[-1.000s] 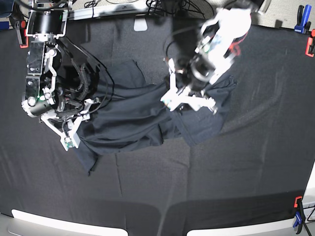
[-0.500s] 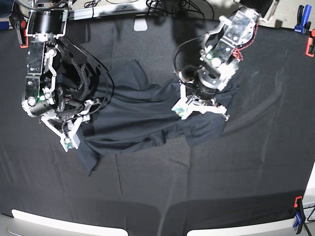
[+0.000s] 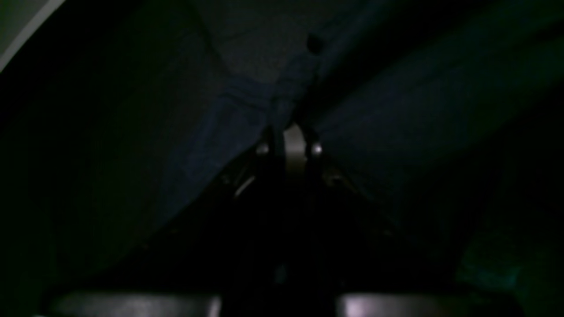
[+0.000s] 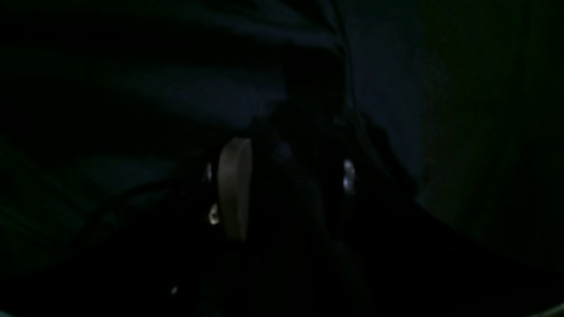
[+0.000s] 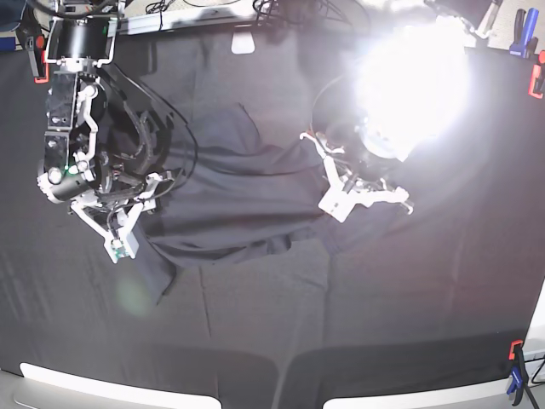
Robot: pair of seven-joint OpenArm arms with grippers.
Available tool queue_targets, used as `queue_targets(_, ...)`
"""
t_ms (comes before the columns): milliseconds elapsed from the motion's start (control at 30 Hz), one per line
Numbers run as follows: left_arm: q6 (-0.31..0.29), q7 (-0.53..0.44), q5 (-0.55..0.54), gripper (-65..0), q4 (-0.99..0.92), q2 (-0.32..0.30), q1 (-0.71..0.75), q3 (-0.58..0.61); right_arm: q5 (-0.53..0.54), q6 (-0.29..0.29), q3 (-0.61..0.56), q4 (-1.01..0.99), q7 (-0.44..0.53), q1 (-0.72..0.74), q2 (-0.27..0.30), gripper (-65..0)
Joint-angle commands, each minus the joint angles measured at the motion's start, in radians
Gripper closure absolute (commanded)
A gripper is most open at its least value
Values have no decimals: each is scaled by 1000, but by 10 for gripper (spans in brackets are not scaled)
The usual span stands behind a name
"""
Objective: Layout the t-shirt on the table in an organized manner, then fold the t-shirt properly
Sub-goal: 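Hold the shirt with both grippers and adjust the left gripper's grip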
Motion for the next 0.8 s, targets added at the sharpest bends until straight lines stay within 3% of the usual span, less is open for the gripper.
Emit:
queue_targets(0, 15, -18, 2, -22, 20, -3, -14, -5, 8, 3, 5, 18, 19, 17, 11, -250)
queue_targets(100, 14, -18, 2, -28, 20, -3, -14, -5, 8, 3, 5, 18, 19, 17, 11, -250)
queue_targets(267, -2, -18, -25, -146, 20, -3, -14, -5, 8, 3, 5, 18, 19, 17, 11, -250)
queue_targets(367, -39, -19, -35, -151, 20, -3, -14, -5, 9, 3, 5, 18, 19, 17, 11, -250)
queue_targets(767, -38, -39, -45, -151, 20, -2, -23, -5, 56, 3, 5, 18, 14, 17, 11, -250)
